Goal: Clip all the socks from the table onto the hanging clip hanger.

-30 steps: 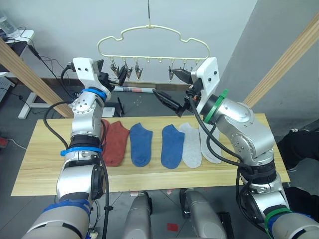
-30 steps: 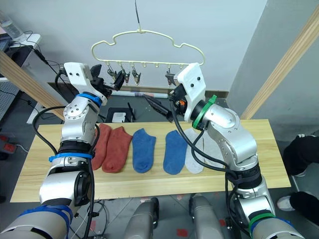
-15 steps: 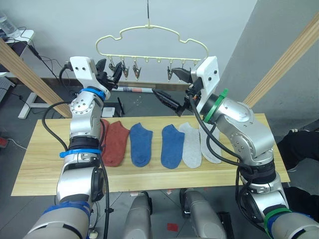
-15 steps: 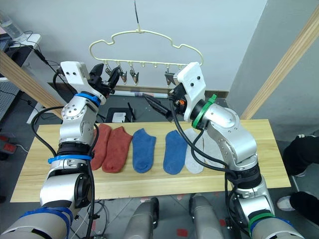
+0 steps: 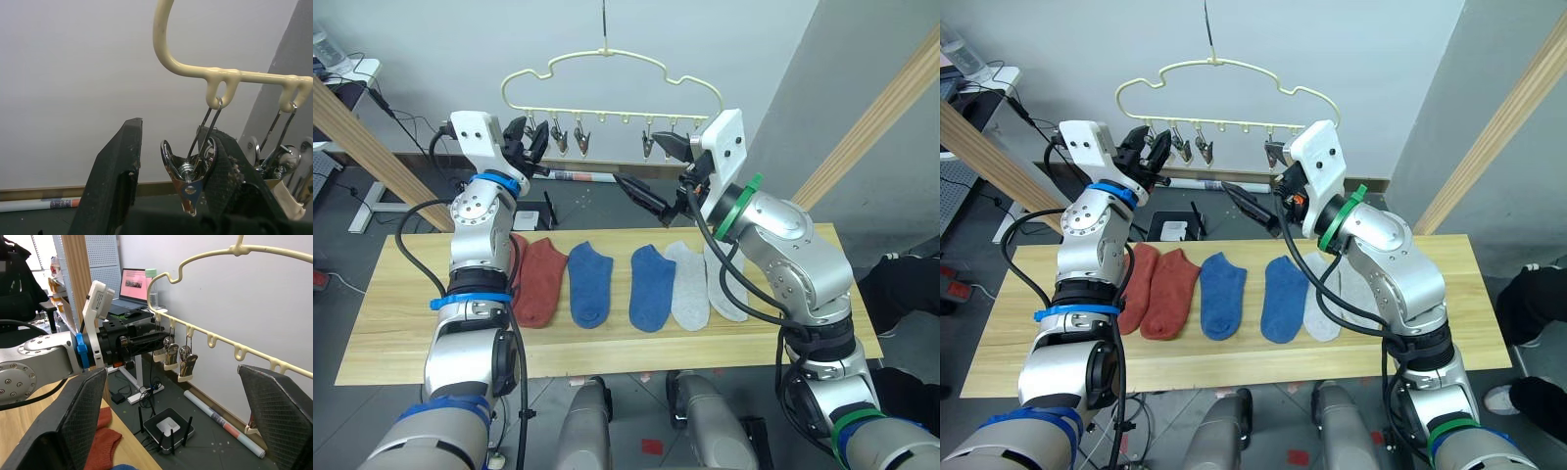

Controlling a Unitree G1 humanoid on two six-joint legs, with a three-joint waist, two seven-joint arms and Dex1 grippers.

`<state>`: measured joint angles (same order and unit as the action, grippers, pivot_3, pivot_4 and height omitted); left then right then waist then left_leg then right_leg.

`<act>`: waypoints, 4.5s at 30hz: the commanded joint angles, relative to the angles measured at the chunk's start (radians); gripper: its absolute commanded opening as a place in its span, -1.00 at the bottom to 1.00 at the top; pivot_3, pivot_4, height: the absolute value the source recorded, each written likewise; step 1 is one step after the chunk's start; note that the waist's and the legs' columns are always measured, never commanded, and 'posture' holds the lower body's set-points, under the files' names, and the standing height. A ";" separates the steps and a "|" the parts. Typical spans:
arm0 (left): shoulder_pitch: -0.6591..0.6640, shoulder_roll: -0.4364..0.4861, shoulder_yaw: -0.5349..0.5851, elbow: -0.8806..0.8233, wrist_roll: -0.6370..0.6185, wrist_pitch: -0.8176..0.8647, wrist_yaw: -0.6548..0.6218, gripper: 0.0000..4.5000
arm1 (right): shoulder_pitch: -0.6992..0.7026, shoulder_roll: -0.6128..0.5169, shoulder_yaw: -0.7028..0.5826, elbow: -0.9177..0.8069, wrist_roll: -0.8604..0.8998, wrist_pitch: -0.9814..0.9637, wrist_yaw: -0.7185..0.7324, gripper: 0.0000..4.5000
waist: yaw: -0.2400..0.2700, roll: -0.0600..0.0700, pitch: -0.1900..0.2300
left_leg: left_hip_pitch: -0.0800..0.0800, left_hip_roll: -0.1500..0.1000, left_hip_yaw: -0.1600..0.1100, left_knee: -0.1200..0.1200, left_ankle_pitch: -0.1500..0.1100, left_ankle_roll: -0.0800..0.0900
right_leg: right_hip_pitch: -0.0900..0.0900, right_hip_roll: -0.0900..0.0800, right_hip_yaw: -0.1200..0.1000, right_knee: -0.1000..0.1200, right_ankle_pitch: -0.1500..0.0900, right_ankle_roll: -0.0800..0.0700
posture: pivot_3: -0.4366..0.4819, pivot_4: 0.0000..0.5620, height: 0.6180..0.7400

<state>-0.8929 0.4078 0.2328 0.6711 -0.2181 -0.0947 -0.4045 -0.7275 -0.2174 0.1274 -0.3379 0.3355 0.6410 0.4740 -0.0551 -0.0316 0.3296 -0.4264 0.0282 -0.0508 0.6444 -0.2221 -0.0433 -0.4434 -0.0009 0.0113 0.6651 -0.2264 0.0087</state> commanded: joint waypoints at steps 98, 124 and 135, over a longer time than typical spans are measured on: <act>-0.045 0.139 0.322 -0.332 -0.652 1.661 -0.096 -0.90 | -0.139 0.053 0.154 0.386 -0.052 0.113 0.301 -0.99 | -0.001 0.001 0.001 | 0.005 0.000 0.004 -0.001 0.002 -0.007 | -0.002 -0.004 0.004 0.006 0.000 0.004 | -0.11 0.20 1.00; -0.025 0.144 0.298 -0.359 -0.647 1.620 -0.112 -0.90 | -0.193 0.124 0.142 0.404 -0.051 0.125 0.236 -0.99 | -0.001 0.001 0.001 | 0.004 0.000 0.003 -0.002 0.003 -0.011 | -0.004 -0.002 0.004 0.009 0.000 0.004 | -0.09 0.18 1.00; 0.000 0.152 0.278 -0.396 -0.659 1.577 -0.147 -0.75 | -0.204 0.121 0.144 0.421 -0.050 0.131 0.220 -1.00 | -0.001 0.001 0.001 | 0.004 0.000 0.003 -0.002 0.003 -0.011 | -0.004 -0.002 0.004 0.009 0.000 0.004 | -0.10 0.19 1.00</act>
<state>-0.8987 0.5458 0.5119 0.2979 -0.8611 1.4742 -0.5412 -0.9113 -0.1015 0.2847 0.1012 0.2862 0.7813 0.6963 -0.0562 -0.0307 0.3307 -0.4226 0.0282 -0.0477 0.6427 -0.2189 -0.0545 -0.4474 -0.0031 0.0156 0.6737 -0.2266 0.0124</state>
